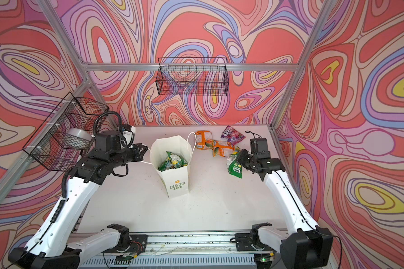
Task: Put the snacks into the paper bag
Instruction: 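Lift the Spring Tea packet with the right gripper and carry it over the bag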
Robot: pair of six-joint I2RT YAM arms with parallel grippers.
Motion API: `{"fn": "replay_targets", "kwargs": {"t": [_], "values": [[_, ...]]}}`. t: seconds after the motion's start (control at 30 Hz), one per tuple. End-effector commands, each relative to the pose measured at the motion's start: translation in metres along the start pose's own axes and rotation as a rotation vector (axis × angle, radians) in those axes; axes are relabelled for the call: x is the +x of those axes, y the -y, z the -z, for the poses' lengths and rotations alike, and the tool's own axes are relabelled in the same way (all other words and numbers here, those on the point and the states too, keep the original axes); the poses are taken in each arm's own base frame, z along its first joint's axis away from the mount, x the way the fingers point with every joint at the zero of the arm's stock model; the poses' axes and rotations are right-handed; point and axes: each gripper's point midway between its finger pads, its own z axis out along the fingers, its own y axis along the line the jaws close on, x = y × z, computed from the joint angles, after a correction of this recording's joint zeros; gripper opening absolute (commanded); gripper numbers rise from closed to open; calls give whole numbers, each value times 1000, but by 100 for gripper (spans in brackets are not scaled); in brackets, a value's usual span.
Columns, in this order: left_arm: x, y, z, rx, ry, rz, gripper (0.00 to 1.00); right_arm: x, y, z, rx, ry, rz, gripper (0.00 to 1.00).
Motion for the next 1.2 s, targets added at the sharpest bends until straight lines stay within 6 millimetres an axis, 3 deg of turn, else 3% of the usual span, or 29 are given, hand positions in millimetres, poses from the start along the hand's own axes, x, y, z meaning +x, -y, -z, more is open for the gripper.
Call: {"fn": "replay_targets", "kwargs": {"t": [0.0,0.17,0.27,0.43,0.53,0.83,1.0,1.17], "values": [[-10,7,1,37,28,-6,0,-17,-24,21,-44,55,77,0],[-10,5,-1,33,41,-6,0,-22,-50,26,-105,65,118,0],[-9,3,-2,17,29,-14,0,-33,-78,36,-136,85,155,0],[-12,10,8,53,61,-9,0,-46,-145,59,-246,124,250,0],[-12,9,7,51,56,-7,0,-43,-187,75,-303,144,315,0],[-10,14,5,77,42,2,0,-4,-285,109,-446,167,491,0],[-9,12,4,69,33,4,0,35,-316,97,-468,132,597,0],[-10,10,3,58,41,-1,0,75,-318,57,-438,27,603,0]]}}
